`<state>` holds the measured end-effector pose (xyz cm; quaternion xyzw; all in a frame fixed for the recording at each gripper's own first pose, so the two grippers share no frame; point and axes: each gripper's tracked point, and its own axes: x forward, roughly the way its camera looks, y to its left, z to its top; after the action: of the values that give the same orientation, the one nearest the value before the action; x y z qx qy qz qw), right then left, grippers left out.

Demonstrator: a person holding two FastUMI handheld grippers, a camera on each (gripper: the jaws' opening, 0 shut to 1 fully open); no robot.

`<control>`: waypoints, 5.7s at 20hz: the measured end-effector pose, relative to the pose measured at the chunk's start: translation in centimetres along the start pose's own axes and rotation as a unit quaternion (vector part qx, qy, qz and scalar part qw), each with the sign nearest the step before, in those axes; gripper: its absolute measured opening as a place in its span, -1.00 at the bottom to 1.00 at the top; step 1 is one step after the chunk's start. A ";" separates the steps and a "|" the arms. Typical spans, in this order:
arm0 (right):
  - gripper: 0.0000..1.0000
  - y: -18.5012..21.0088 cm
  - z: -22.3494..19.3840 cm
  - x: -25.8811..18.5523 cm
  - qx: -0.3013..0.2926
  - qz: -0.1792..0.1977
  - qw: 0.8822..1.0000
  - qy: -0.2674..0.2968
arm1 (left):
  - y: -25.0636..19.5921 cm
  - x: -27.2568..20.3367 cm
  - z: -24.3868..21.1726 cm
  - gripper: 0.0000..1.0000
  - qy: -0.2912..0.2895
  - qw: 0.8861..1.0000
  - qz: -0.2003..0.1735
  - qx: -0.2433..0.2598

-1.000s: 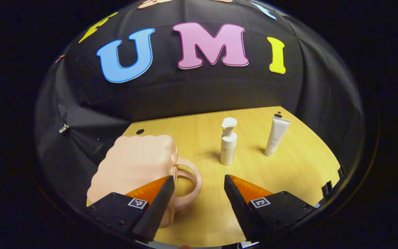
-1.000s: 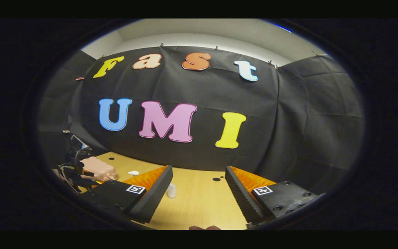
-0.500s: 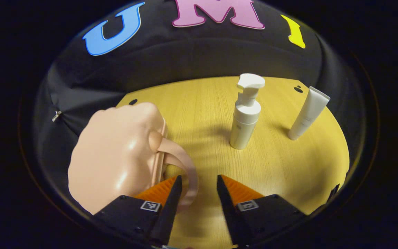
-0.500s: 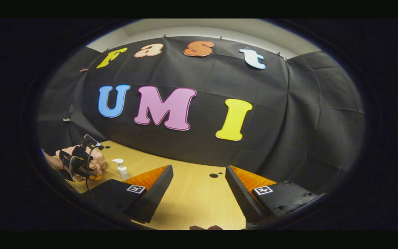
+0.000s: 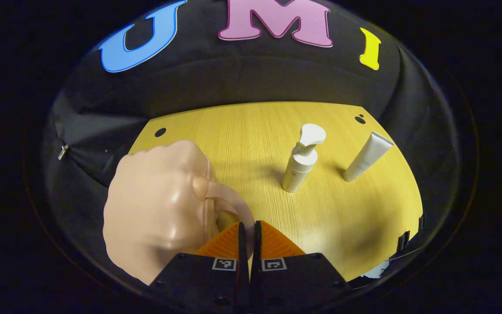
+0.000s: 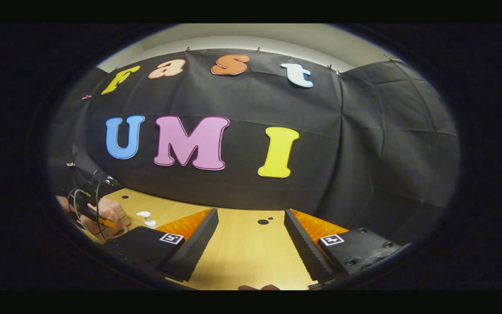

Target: First open the suitcase, pack the skin care products into it, and then close the suitcase.

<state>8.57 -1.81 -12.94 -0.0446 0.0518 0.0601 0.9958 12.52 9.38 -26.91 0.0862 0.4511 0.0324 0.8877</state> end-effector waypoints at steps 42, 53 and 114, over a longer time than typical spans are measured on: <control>0.94 21.9 -0.3 0.1 0.023 0.034 0.998 0.055 | 43.4 -6.3 0.4 -0.88 -0.149 0.980 -0.008 -0.130; 0.94 16.9 -13.3 7.6 0.029 0.032 0.989 0.141 | -0.7 0.5 -0.9 -0.02 -0.091 0.967 -0.237 -0.020; -0.17 55.2 -23.9 -1.6 0.135 0.337 0.793 0.489 | 26.0 -8.3 -11.7 0.94 0.014 0.995 -0.041 -0.086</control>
<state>-2.21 50.29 -41.04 0.0868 0.5510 0.3546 0.7504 -1.30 35.29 -22.28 -0.0096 0.4625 0.0364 0.8858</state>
